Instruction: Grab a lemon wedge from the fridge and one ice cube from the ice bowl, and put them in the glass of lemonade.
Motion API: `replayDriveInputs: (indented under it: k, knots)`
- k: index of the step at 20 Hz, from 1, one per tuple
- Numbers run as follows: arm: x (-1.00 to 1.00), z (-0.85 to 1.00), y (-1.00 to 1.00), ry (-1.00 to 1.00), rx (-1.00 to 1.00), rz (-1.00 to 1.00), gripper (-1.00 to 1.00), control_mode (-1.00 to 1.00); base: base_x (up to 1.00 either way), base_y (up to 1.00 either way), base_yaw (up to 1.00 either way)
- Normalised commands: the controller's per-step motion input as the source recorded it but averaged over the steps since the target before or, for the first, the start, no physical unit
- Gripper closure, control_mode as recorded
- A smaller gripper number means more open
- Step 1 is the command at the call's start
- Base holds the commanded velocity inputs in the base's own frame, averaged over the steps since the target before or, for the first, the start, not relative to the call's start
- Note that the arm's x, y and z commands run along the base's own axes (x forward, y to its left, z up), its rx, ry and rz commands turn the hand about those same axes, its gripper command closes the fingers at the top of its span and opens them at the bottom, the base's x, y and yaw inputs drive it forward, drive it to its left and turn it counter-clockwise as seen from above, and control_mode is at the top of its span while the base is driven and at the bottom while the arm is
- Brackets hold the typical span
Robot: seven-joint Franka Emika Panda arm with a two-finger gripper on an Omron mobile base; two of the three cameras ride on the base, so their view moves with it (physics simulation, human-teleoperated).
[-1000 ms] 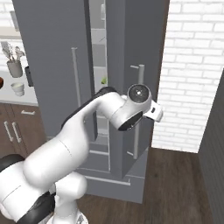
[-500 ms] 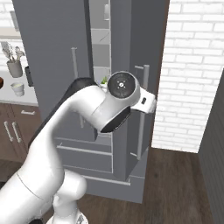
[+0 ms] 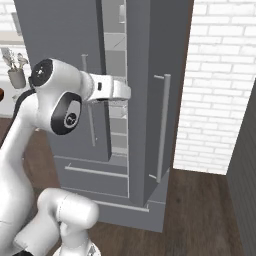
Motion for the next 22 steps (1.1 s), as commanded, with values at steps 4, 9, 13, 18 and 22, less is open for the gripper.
replayDriveInputs:
  k: [4, 9, 13, 18, 22]
  knots:
    - [0.36, 0.0, 1.0, 0.21, -0.56, -0.11, -1.0, -1.0, 0.0, 0.0, 0.0]
    - [0.67, 0.0, 0.93, 0.2, -0.48, -0.17, -1.0, -1.0, 0.0, 0.0, 0.0]
    - [0.99, 0.0, 0.15, 0.25, -0.16, -0.08, -1.0, -1.0, 0.0, 0.0, 0.0]
    - [0.67, 0.0, -0.06, 0.18, 0.0, -0.01, -1.0, -1.0, 0.0, 0.0, 0.0]
    - [0.41, -0.1, -0.43, 0.15, -0.01, 0.0, -1.0, -1.0, 0.0, 0.0, 0.0]
